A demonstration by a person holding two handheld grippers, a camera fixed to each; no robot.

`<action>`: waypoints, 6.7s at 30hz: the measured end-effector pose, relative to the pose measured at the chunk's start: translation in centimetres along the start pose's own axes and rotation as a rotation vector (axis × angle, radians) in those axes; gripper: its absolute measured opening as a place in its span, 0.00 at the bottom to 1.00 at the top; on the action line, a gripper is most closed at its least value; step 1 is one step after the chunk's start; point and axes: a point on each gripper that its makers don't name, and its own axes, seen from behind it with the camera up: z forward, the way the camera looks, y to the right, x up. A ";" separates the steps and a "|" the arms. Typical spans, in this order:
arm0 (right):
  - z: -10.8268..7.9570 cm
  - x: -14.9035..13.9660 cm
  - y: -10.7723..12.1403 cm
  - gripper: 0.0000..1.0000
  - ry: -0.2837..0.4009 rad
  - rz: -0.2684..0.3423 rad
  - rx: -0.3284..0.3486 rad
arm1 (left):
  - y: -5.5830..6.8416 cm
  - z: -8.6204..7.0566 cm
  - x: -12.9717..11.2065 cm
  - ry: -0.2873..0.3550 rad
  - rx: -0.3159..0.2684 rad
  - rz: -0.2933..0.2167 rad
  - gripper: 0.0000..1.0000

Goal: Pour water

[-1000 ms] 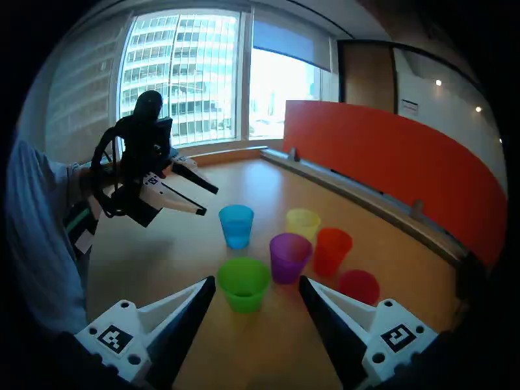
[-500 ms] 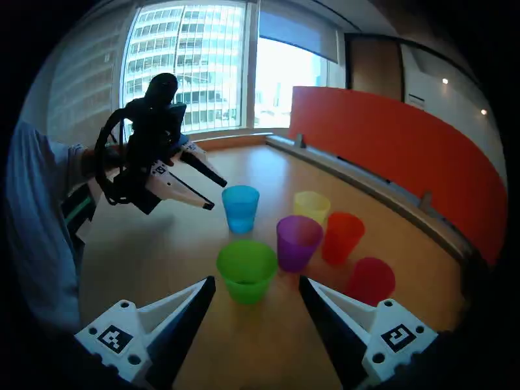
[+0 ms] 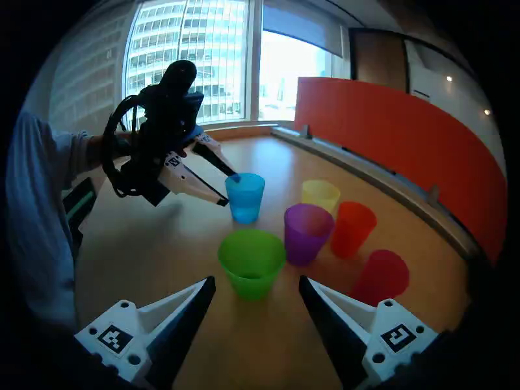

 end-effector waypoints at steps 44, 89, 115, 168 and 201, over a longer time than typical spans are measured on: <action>4.4 0.0 -1.0 1.00 -0.010 0.017 0.044 | 0.2 2.4 1.1 -0.016 -0.033 0.014 0.87; 3.6 1.7 -0.9 0.90 0.039 0.028 0.022 | 0.9 1.0 2.5 0.030 -0.030 0.018 0.87; -4.4 7.0 -0.7 0.90 0.227 0.040 -0.083 | 3.2 -7.6 10.8 0.328 0.000 -0.026 0.87; -9.1 12.8 1.0 0.90 0.414 0.015 -0.158 | 8.1 -14.2 18.7 0.589 0.034 0.098 0.87; -6.8 13.8 -1.6 0.90 0.427 -0.009 -0.081 | 10.1 -16.2 23.6 0.620 0.211 0.503 0.87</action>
